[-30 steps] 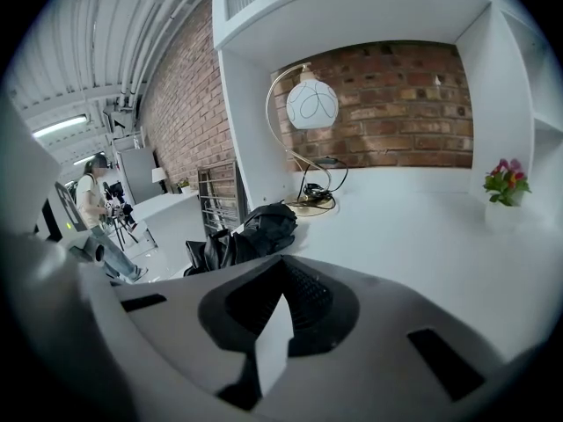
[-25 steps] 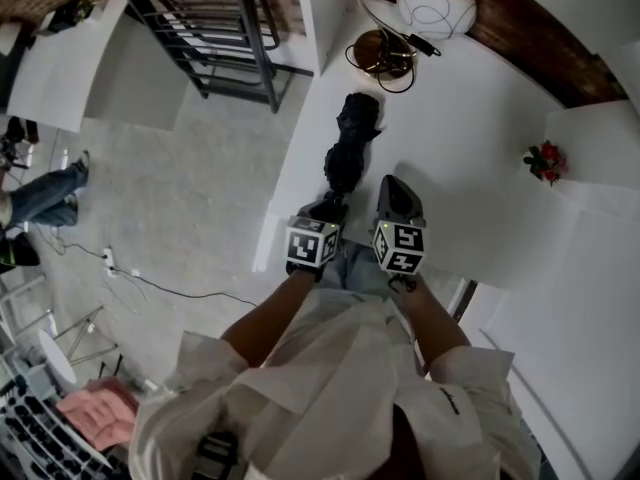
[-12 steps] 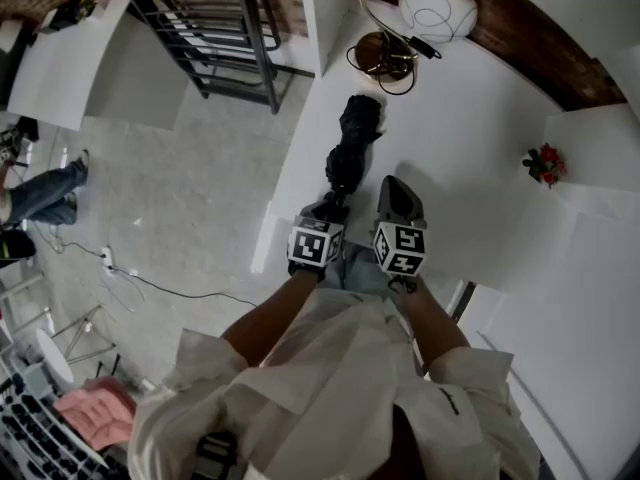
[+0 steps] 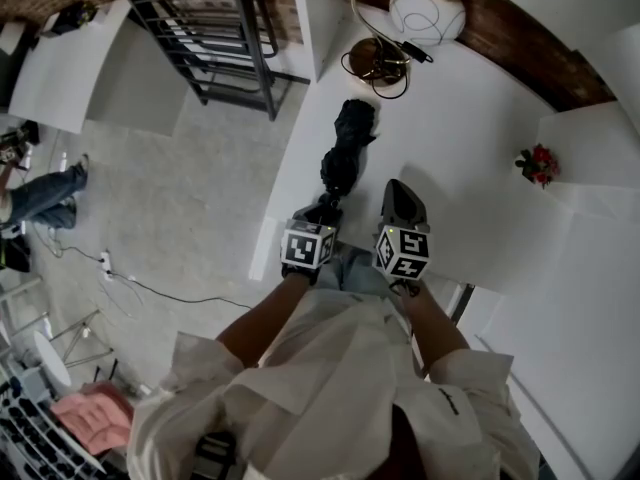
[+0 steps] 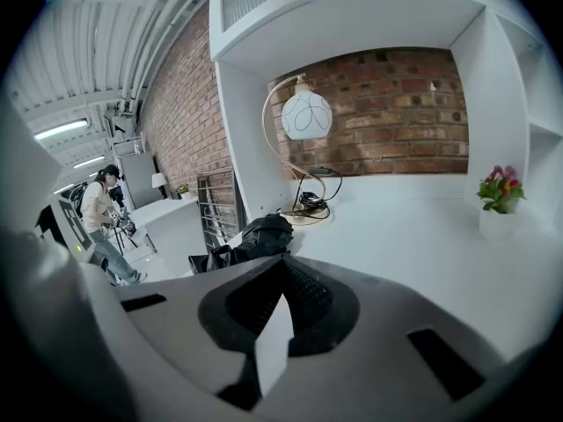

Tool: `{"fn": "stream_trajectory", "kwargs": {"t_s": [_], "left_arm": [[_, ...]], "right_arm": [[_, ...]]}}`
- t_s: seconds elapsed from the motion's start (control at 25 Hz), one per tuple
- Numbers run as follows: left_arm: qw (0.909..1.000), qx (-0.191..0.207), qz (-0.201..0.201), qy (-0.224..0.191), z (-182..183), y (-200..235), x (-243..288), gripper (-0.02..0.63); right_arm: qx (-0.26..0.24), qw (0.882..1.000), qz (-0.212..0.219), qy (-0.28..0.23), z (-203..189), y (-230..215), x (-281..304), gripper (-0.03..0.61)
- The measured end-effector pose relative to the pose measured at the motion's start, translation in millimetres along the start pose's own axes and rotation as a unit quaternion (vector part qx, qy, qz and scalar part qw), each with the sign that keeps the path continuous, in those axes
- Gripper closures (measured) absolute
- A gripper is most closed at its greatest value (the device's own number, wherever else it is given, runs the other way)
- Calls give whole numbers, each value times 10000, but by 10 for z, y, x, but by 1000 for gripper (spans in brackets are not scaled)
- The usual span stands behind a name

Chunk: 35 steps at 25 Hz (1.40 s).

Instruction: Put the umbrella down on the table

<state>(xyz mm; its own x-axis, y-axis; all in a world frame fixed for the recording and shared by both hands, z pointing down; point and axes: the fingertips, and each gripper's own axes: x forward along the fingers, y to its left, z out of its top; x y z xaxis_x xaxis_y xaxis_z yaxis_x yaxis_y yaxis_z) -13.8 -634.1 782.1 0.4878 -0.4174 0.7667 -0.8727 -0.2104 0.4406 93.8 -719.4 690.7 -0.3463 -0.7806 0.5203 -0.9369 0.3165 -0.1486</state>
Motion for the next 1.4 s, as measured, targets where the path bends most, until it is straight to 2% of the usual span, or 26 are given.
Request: {"fn": "stream_trajectory", "kwargs": {"t_s": [0.36, 0.52, 0.64, 0.68, 0.88, 1.04, 1.2, 1.4], "left_arm": [[9994, -93, 19, -320, 62, -18, -419, 442], [9967, -23, 76, -806, 309, -39, -730, 445], [9899, 241, 78, -1391, 648, -129, -1029, 498], [9865, 350, 14, -1598, 777, -192, -1135, 525], [9639, 943, -144, -2485, 1330, -519, -1637, 551], [9394, 1355, 67, -3149, 1648, -676, -2027, 554], [9132, 1498, 449, -3763, 1896, -620, -2382, 557], [8985, 1560, 586, -4061, 2089, -592, -2610, 558]], "right_arm": [[95, 9994, 8, -333, 292, -140, -290, 560], [102, 9979, -2, -645, 554, -218, -524, 560], [66, 9957, -36, -924, 790, -288, -728, 560], [62, 9947, -53, -1020, 874, -318, -802, 560], [79, 9872, -185, -1582, 1344, -508, -1185, 560], [28, 9777, -340, -2073, 1705, -653, -1499, 560], [-58, 9690, -631, -2390, 1928, -835, -1748, 560], [189, 9611, -844, -2622, 2056, -1029, -1963, 561]]}}
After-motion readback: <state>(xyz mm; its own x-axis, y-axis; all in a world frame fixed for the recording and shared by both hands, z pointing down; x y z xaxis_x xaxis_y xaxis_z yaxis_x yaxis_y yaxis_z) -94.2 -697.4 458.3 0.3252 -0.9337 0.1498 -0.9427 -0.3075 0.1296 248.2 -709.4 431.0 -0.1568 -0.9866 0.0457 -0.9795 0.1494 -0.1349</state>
